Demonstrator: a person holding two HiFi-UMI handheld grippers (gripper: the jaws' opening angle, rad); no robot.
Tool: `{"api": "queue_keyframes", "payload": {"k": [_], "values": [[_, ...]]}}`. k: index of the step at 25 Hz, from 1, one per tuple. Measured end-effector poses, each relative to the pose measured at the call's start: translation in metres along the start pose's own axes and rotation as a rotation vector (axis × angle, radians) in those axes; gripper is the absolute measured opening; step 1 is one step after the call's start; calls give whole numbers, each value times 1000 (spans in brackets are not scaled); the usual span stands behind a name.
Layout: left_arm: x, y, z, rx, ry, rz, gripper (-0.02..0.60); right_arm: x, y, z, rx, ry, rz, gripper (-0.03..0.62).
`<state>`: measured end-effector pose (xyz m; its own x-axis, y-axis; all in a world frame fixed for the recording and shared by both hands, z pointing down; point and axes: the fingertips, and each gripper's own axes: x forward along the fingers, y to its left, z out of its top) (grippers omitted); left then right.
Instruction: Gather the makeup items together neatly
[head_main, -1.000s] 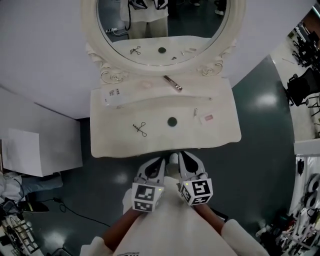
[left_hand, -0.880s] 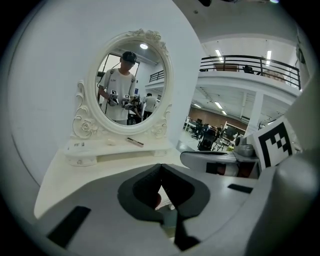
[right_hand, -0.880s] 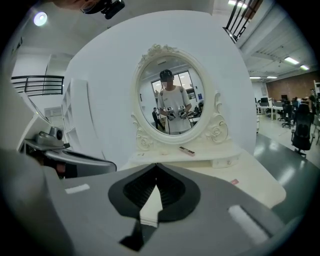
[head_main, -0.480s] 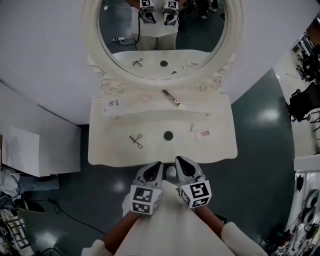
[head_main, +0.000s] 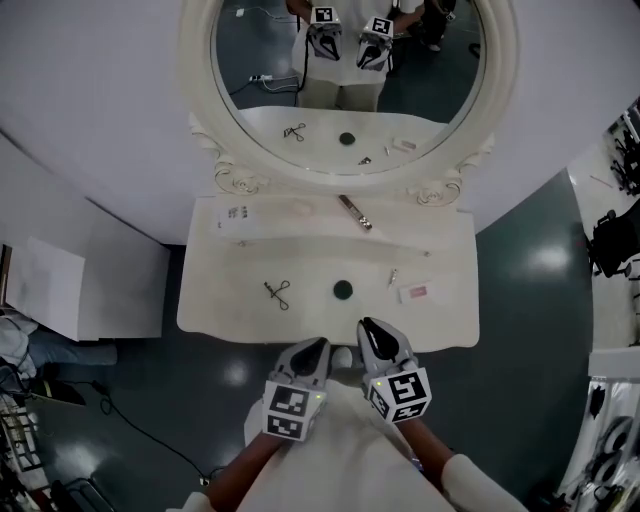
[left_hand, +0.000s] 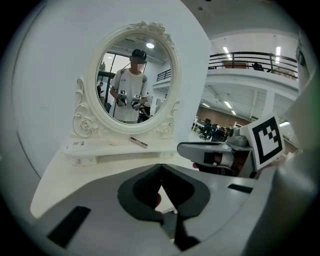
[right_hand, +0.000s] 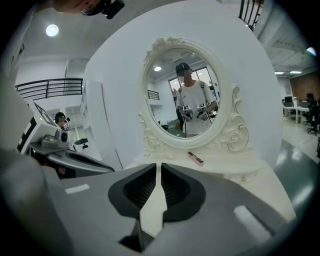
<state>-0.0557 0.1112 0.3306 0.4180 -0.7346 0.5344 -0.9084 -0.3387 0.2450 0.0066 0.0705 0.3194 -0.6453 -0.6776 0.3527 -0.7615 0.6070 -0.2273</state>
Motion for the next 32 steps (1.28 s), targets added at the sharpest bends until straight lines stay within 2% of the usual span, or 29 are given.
{"api": "queue_keyframes", "payload": {"k": [5, 15, 26, 32], "values": [[5, 8, -7, -20, 25, 38, 9, 16, -2, -5, -43, 29, 44, 5], [15, 25, -16, -54, 15, 112, 9, 39, -10, -13, -87, 54, 92, 5], [32, 29, -36, -91, 28, 140, 9, 57, -24, -41, -130, 130, 136, 16], [44, 25, -46, -91, 48, 130, 9, 67, -35, -53, -137, 158, 142, 29]]}}
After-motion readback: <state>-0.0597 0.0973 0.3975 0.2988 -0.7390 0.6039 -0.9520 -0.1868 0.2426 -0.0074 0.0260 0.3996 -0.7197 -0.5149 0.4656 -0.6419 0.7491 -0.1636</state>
